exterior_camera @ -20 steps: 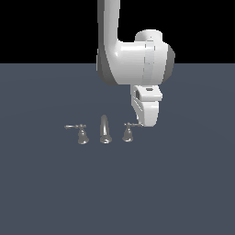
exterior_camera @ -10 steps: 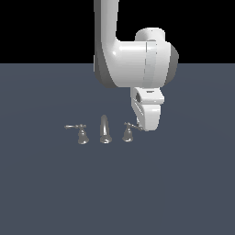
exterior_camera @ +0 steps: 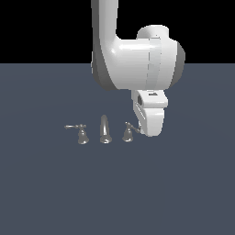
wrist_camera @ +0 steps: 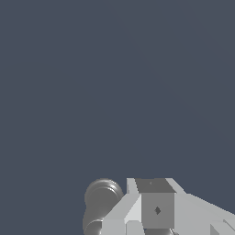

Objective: Turn on the faucet by rotating a designated handle.

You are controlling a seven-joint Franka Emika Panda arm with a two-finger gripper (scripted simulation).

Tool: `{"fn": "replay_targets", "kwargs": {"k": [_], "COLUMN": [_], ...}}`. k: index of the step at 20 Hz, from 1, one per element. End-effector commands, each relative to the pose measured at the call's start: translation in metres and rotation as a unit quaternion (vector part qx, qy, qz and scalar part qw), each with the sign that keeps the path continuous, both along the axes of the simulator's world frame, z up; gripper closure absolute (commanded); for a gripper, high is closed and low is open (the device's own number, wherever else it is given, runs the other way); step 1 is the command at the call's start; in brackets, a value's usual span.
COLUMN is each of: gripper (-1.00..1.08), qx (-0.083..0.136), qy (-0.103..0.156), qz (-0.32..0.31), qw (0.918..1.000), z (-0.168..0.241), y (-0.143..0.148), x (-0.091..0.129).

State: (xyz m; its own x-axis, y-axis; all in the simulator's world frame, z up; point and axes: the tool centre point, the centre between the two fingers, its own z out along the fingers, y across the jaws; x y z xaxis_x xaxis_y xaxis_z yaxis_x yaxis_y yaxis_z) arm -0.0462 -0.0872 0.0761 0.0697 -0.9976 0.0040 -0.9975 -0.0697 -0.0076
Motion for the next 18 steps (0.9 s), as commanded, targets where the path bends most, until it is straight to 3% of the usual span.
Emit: {"fn": "replay_targets", "kwargs": {"k": [1,8,9,18], "gripper": [1.08,1.08,1.08,1.08], "qx": [0.001,0.002,-0.001,0.001], "qy": [0.001,0.004,0.003,0.004], "qz": [0.006,0.007,-0.012,0.005], "qw": [1.0000,1.0000,0.9999,1.0000], "z": [0.000,0.001,0.000,0.001], "y": [0.015,0.036,0.014,0.074], "x": [-0.006,-0.023,-0.021,-0.013]}}
